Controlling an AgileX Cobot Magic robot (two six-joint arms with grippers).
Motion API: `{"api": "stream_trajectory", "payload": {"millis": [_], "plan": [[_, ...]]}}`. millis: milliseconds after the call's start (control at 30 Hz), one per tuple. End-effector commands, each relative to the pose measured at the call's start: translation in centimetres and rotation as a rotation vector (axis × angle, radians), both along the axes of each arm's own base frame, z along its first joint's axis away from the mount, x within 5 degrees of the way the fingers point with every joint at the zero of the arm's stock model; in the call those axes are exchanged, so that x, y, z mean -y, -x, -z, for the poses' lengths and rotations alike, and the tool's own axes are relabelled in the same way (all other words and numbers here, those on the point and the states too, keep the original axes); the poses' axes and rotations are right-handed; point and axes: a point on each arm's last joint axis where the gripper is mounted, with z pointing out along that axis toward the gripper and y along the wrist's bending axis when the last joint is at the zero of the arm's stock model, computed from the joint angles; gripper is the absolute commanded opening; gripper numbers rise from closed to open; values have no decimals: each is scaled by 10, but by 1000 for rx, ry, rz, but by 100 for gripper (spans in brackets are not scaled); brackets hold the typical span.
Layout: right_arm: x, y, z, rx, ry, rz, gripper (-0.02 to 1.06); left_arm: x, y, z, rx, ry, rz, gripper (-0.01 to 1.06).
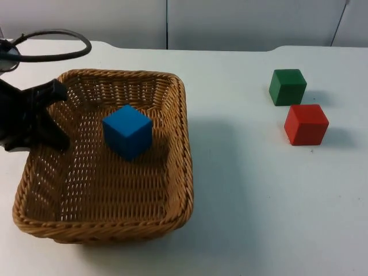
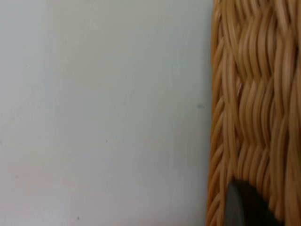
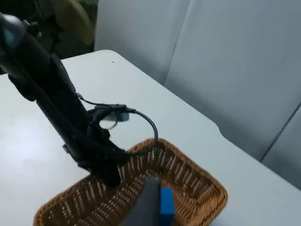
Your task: Pick up the basket with the left hand and place the blue cube into the basket with the right hand.
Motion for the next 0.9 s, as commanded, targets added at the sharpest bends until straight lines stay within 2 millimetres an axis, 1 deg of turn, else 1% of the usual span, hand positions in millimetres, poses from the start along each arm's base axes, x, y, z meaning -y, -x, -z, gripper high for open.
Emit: {"api": "stream_trajectory", "payload": {"millis": [0,33,100,200,233,333,467,600,667,733,833,867], "plan": [[36,7,13,-31,-81,50,82,2,-8,-3,20,27,-26,0],[36,7,13,-31,-81,50,82,2,-8,-3,20,27,-26,0],[61,12,21,-54,-137,76,82,1,-14,-5,44,16,-33,0],[89,17,24,-65,-219,82,82,1,-18,-9,61,13,-37,0],[89,17,24,-65,-219,82,82,1,-18,-9,61,13,-37,0],[109,21,22,-49,-269,79,82,0,-21,-6,63,0,-44,0],[112,21,21,-37,-264,86,82,-1,-22,-2,66,-10,-40,0],[112,21,22,-27,-243,81,82,-2,-23,2,79,-22,-43,0],[112,21,22,-27,-243,81,82,-2,-23,9,64,-21,-44,0],[112,21,22,-27,-243,81,82,-2,-23,11,58,-20,-46,0],[112,21,22,-27,-243,81,82,-2,-23,21,33,-21,-39,0],[112,21,22,-27,-243,81,82,-2,-23,21,33,-21,-39,0]]}}
